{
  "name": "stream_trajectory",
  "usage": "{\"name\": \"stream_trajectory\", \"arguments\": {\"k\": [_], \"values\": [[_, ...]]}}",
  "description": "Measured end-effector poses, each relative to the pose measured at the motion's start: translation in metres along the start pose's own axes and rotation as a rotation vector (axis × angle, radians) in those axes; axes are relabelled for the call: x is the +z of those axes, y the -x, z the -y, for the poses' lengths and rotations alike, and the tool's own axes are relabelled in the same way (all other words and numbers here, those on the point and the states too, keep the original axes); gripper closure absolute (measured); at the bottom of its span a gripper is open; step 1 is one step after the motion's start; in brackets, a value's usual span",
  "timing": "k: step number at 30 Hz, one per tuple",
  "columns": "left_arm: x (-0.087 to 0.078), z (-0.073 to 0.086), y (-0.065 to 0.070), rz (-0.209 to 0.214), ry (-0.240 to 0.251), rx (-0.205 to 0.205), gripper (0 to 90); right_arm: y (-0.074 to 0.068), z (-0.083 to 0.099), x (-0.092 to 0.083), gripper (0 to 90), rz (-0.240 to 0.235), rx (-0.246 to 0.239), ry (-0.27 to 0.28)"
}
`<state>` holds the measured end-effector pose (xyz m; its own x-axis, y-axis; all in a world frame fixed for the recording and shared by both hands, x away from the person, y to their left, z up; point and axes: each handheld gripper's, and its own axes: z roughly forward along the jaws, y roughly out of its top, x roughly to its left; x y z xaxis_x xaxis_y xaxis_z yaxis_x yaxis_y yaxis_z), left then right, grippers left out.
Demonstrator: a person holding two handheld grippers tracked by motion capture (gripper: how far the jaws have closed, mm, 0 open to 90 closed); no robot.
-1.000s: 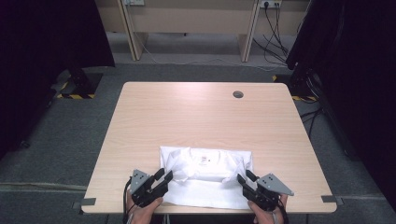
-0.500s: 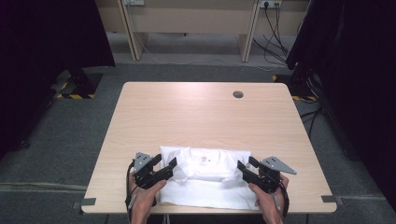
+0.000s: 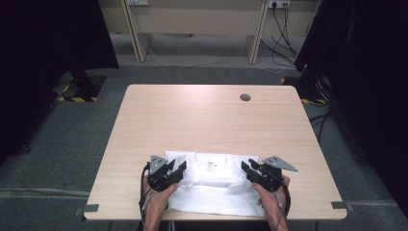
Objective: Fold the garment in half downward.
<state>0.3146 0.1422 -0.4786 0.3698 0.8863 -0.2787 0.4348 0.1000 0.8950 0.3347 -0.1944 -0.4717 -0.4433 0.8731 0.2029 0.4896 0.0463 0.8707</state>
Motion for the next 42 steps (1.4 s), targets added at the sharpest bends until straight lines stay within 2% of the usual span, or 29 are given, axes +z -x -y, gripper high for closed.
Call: {"name": "stream_trajectory", "arguments": {"k": [1,2,3,4,5,6,7,8,9,10,11,12,13,14,15,17,18,22,24,26,30,35,39,42], "values": [[0.000,0.000,0.000,0.000,0.000,0.000,76.7,-0.003,-0.001,-0.006,78.7,-0.001,-0.024,0.023],[-0.007,0.002,0.004,0.011,0.036,0.001,76.7,-0.003,-0.001,-0.006,82.1,-0.001,-0.024,0.023],[-0.007,0.002,0.004,0.011,0.036,0.001,77.6,-0.003,-0.001,-0.006,82.1,-0.001,-0.024,0.023],[-0.007,0.002,0.004,0.011,0.036,0.001,77.6,-0.010,-0.001,-0.012,82.6,-0.006,-0.046,0.048],[-0.015,0.005,0.007,0.012,0.073,-0.003,77.6,-0.010,-0.001,-0.012,82.6,-0.006,-0.046,0.048],[-0.015,0.005,0.007,0.012,0.073,-0.003,76.9,-0.010,-0.001,-0.012,82.6,-0.006,-0.046,0.048],[-0.023,0.009,0.011,0.008,0.103,0.018,76.9,-0.017,-0.001,-0.020,82.6,0.009,-0.062,0.083],[-0.023,0.009,0.011,0.008,0.103,0.018,76.5,-0.017,-0.001,-0.020,82.6,0.009,-0.062,0.083],[-0.023,0.009,0.011,0.008,0.103,0.018,76.5,-0.023,0.003,-0.027,82.6,0.021,-0.064,0.116],[-0.030,0.016,0.016,-0.008,0.137,0.052,76.5,-0.023,0.003,-0.027,82.5,0.021,-0.064,0.116],[-0.030,0.016,0.016,-0.008,0.137,0.052,76.6,-0.023,0.003,-0.027,82.5,0.021,-0.064,0.116],[-0.030,0.016,0.016,-0.008,0.137,0.052,76.6,-0.030,0.008,-0.035,82.5,0.050,-0.073,0.152],[-0.036,0.024,0.020,-0.003,0.161,0.054,76.6,-0.030,0.008,-0.035,82.3,0.050,-0.073,0.152],[-0.036,0.024,0.020,-0.003,0.161,0.054,76.6,-0.030,0.008,-0.035,82.3,0.050,-0.073,0.152],[-0.040,0.031,0.022,0.004,0.178,0.047,76.6,-0.036,0.014,-0.041,82.3,0.071,-0.083,0.180],[-0.040,0.031,0.022,0.004,0.178,0.047,76.6,-0.040,0.020,-0.045,82.3,0.082,-0.094,0.194],[-0.045,0.037,0.024,0.009,0.197,0.041,76.6,-0.040,0.020,-0.045,82.3,0.082,-0.094,0.194],[-0.048,0.040,0.027,0.015,0.211,0.043,75.7,-0.042,0.026,-0.052,82.2,0.092,-0.091,0.209],[-0.049,0.041,0.028,0.013,0.216,0.062,75.4,-0.047,0.032,-0.059,82.0,0.091,-0.104,0.229],[-0.049,0.042,0.028,0.029,0.201,0.076,75.0,-0.050,0.035,-0.062,81.7,0.097,-0.125,0.234],[-0.052,0.042,0.025,0.049,0.181,0.062,74.9,-0.052,0.039,-0.068,81.5,0.094,-0.137,0.232],[-0.055,0.042,0.027,0.068,0.117,0.068,74.9,-0.055,0.044,-0.072,80.9,0.063,-0.119,0.230],[-0.058,0.044,0.023,0.099,0.077,0.049,74.2,-0.058,0.047,-0.077,80.2,0.061,-0.130,0.227],[-0.063,0.040,0.021,0.139,0.015,0.085,72.2,-0.058,0.053,-0.080,80.2,0.047,-0.128,0.209]]}}
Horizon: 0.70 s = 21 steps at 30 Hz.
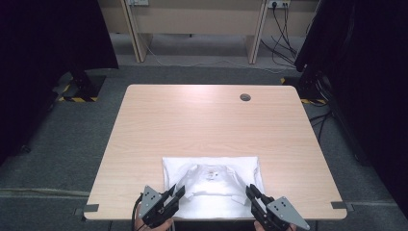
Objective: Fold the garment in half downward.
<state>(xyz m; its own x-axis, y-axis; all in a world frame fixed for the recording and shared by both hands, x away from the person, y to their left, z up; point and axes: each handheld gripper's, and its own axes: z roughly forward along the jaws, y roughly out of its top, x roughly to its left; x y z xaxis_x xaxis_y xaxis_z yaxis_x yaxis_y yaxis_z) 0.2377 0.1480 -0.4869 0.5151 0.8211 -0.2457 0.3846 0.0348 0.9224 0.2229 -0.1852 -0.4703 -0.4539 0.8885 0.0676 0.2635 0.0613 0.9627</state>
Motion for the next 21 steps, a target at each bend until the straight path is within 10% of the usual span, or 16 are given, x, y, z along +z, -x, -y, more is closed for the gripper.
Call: {"name": "stream_trajectory", "arguments": {"k": [11,21], "values": [[-0.002,0.003,-0.007,0.110,-0.102,0.016,64.1,-0.001,0.015,-0.005,77.9,-0.058,0.036,-0.067],[-0.009,-0.006,-0.006,0.015,0.083,-0.055,41.1,0.010,-0.003,-0.013,63.0,-0.014,0.088,-0.006]]}}
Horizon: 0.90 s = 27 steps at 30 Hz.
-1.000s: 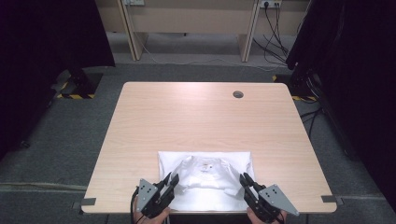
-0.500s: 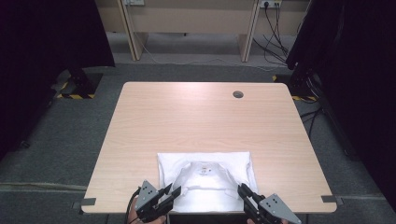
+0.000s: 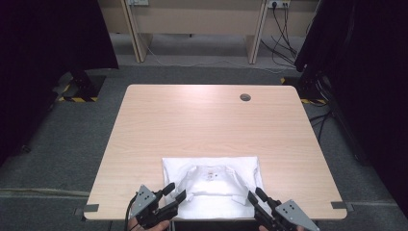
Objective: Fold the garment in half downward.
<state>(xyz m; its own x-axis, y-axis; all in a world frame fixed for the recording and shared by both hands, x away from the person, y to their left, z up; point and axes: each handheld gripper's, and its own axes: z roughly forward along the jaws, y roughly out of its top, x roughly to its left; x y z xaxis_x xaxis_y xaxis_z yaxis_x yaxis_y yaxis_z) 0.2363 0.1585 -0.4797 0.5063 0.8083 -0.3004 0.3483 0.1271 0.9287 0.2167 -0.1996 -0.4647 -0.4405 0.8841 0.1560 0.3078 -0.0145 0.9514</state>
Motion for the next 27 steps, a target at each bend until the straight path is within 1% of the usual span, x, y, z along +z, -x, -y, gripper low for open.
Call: {"name": "stream_trajectory", "arguments": {"k": [3,5,6,8,9,11,12,14,16,17,18,20,22,24,25,27], "values": [[-0.001,-0.001,-0.004,-0.050,0.049,-0.050,32.4,0.008,-0.004,0.003,57.3,0.040,0.025,0.007],[-0.003,-0.002,-0.007,-0.077,0.070,-0.068,28.0,0.013,-0.005,0.005,53.4,0.076,0.030,0.007],[-0.004,-0.003,-0.008,-0.094,0.069,-0.075,26.7,0.016,-0.005,0.006,53.2,0.090,0.037,0.005],[-0.004,-0.003,-0.012,-0.136,0.055,-0.082,25.3,0.021,-0.005,0.008,51.6,0.116,0.026,-0.009],[-0.004,-0.002,-0.014,-0.159,0.044,-0.072,25.3,0.023,-0.004,0.010,51.2,0.132,0.018,-0.023],[-0.001,0.001,-0.016,-0.209,0.014,-0.056,25.2,0.026,-0.001,0.013,50.2,0.135,0.025,-0.049],[0.000,0.003,-0.017,-0.227,-0.005,-0.059,25.0,0.026,0.001,0.015,49.2,0.139,0.021,-0.058],[0.004,0.006,-0.018,-0.243,-0.025,-0.083,22.9,0.025,0.006,0.018,46.6,0.139,0.021,-0.080],[0.006,0.008,-0.020,-0.250,-0.027,-0.082,23.2,0.024,0.009,0.021,45.7,0.149,0.018,-0.097],[0.006,0.008,-0.020,-0.251,-0.028,-0.090,23.0,0.025,0.011,0.022,44.9,0.151,0.022,-0.104],[0.006,0.008,-0.021,-0.253,-0.025,-0.104,22.4,0.025,0.012,0.024,43.2,0.153,0.024,-0.116],[0.004,0.008,-0.024,-0.259,-0.024,-0.133,21.2,0.026,0.015,0.026,43.0,0.147,0.025,-0.137],[0.001,0.007,-0.027,-0.263,0.001,-0.157,20.9,0.024,0.016,0.026,43.2,0.142,0.006,-0.156],[-0.001,0.006,-0.030,-0.277,0.003,-0.159,20.9,0.023,0.018,0.027,43.9,0.137,-0.005,-0.165],[-0.002,0.007,-0.031,-0.280,0.008,-0.171,20.9,0.022,0.018,0.027,44.1,0.133,-0.011,-0.173],[-0.002,0.008,-0.033,-0.275,0.000,-0.182,21.3,0.021,0.020,0.029,44.7,0.125,-0.019,-0.185]]}}
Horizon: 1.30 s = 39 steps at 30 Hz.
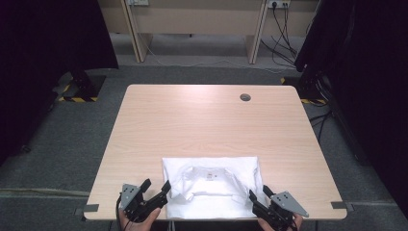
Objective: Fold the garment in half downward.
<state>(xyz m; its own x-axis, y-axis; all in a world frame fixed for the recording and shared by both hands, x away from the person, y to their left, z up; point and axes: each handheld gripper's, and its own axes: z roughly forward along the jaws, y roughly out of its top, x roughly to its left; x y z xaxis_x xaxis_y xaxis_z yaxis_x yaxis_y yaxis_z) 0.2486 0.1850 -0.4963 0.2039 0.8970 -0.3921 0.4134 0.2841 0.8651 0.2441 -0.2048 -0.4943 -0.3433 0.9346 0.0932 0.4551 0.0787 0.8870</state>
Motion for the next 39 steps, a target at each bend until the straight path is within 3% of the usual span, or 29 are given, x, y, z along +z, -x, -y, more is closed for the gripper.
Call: {"name": "stream_trajectory", "arguments": {"k": [5,9,13,19,21,24,28,29,30,33,39], "values": [[0.007,0.004,0.009,0.000,-0.076,0.064,22.7,-0.001,0.002,0.003,44.8,-0.007,-0.014,-0.029],[0.013,0.007,0.018,-0.035,-0.132,0.144,22.9,-0.001,0.001,0.006,42.3,-0.007,-0.031,-0.063],[0.021,0.011,0.021,-0.049,-0.193,0.182,22.5,0.000,-0.001,0.011,39.1,-0.001,-0.018,-0.105],[0.031,0.008,0.024,-0.076,-0.226,0.226,23.0,0.000,-0.010,0.016,37.1,0.011,-0.045,-0.161],[0.037,0.004,0.024,-0.088,-0.244,0.259,23.1,0.001,-0.013,0.020,36.8,0.013,-0.049,-0.177],[0.048,-0.001,0.024,-0.096,-0.259,0.279,23.2,0.004,-0.020,0.028,36.5,0.015,-0.060,-0.195],[0.060,-0.014,0.027,-0.109,-0.331,0.274,23.5,0.010,-0.030,0.041,35.9,0.022,-0.067,-0.218],[0.062,-0.015,0.028,-0.109,-0.319,0.307,22.8,0.011,-0.032,0.045,35.7,0.025,-0.069,-0.222],[0.065,-0.017,0.028,-0.116,-0.337,0.315,22.4,0.012,-0.035,0.049,35.6,0.026,-0.069,-0.228],[0.079,-0.023,0.024,-0.099,-0.354,0.291,21.3,0.016,-0.042,0.057,35.2,0.032,-0.067,-0.243],[0.105,-0.038,0.021,-0.105,-0.385,0.299,20.8,0.020,-0.052,0.068,34.5,0.040,-0.061,-0.274]]}}
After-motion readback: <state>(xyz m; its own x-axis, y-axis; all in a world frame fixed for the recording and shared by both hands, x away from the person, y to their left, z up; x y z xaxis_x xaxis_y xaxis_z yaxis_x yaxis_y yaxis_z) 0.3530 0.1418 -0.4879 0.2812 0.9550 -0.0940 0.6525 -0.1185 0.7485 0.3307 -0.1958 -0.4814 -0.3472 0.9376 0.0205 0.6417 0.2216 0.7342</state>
